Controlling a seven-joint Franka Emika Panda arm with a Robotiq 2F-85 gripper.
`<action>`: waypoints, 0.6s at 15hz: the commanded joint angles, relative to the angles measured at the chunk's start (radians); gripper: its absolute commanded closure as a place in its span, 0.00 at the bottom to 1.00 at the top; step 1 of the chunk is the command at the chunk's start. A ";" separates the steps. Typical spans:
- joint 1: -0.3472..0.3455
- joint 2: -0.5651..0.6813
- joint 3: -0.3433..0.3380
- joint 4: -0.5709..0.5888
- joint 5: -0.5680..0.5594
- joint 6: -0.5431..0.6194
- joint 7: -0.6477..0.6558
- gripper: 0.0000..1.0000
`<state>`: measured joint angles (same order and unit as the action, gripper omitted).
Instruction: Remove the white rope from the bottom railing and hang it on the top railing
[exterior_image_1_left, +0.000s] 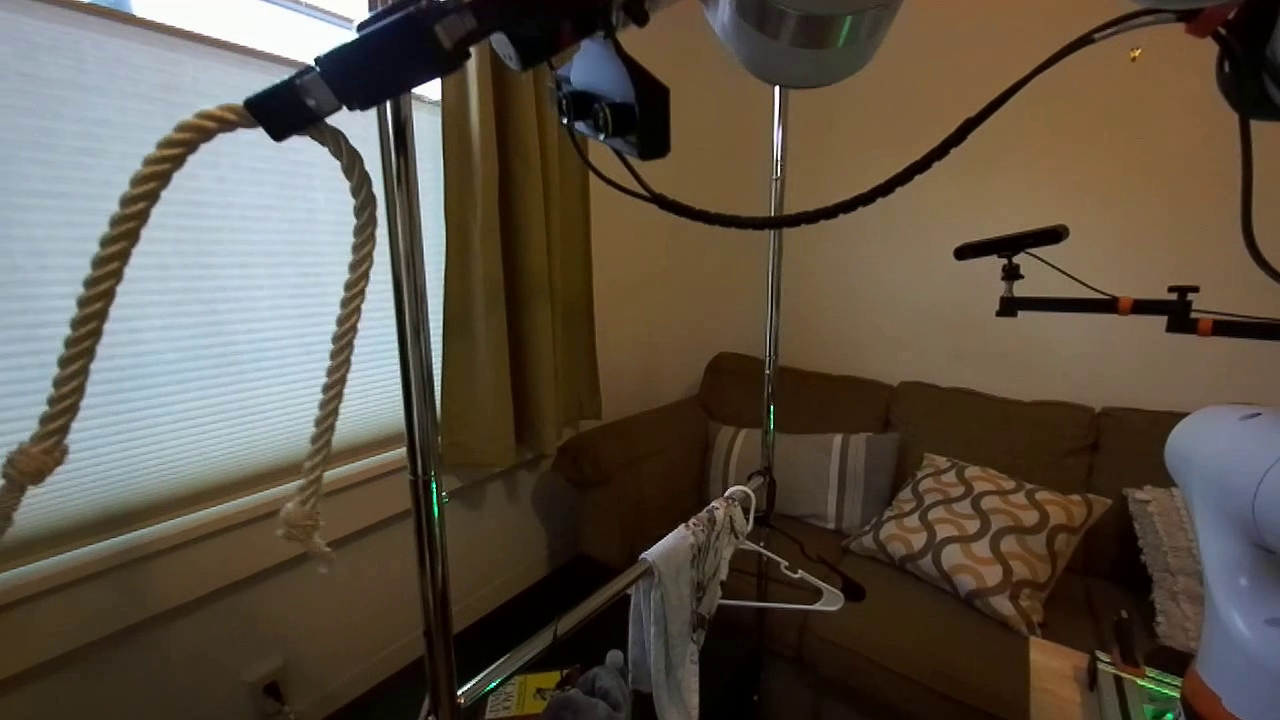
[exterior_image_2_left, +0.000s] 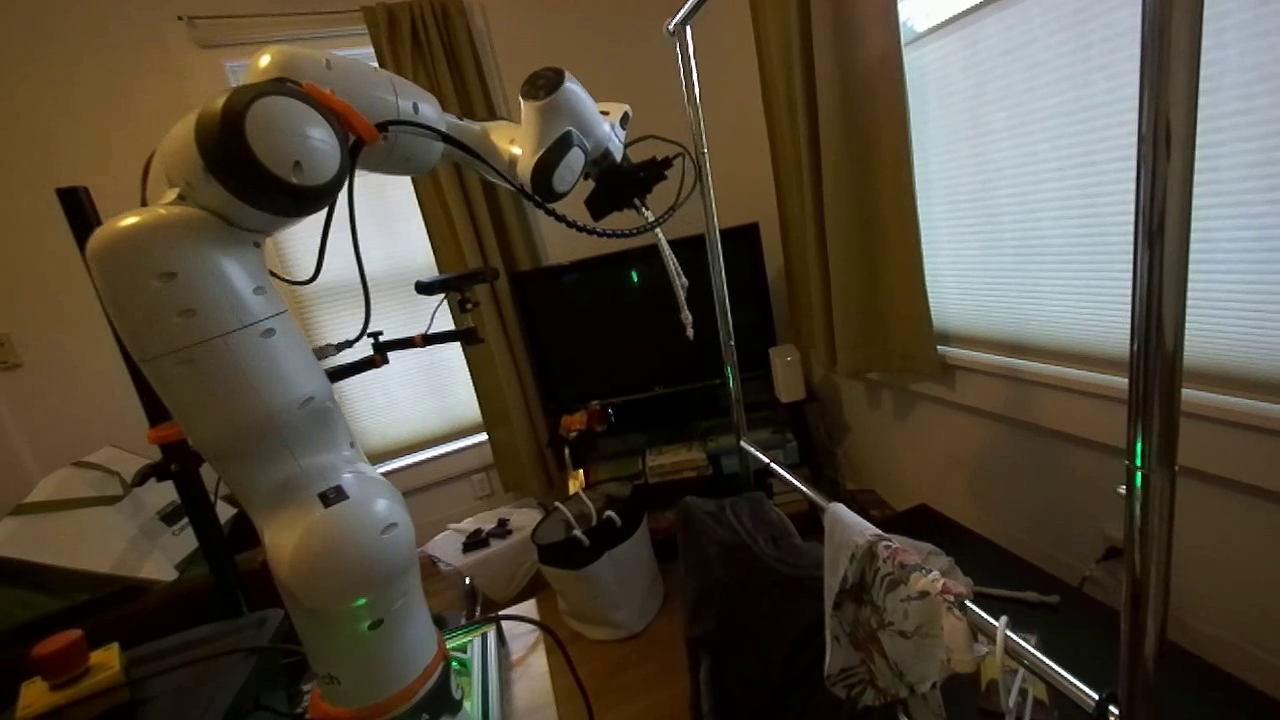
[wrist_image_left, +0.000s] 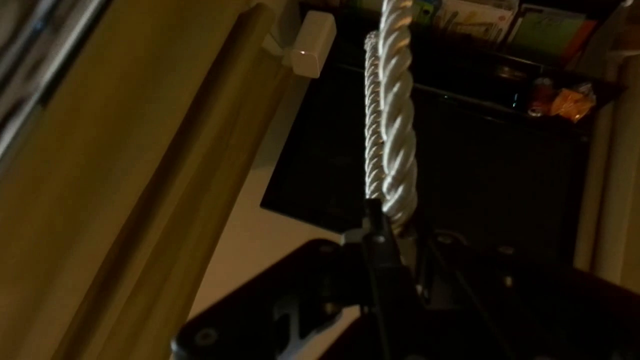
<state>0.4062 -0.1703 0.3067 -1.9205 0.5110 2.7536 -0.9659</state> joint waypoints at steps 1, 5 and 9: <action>-0.001 0.011 0.001 0.013 -0.003 0.002 0.003 0.97; 0.000 0.026 0.040 0.041 -0.015 0.293 0.057 0.97; -0.064 0.002 0.102 0.027 -0.098 0.545 0.136 0.97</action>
<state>0.3987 -0.1446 0.3608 -1.8776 0.4716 3.1664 -0.9000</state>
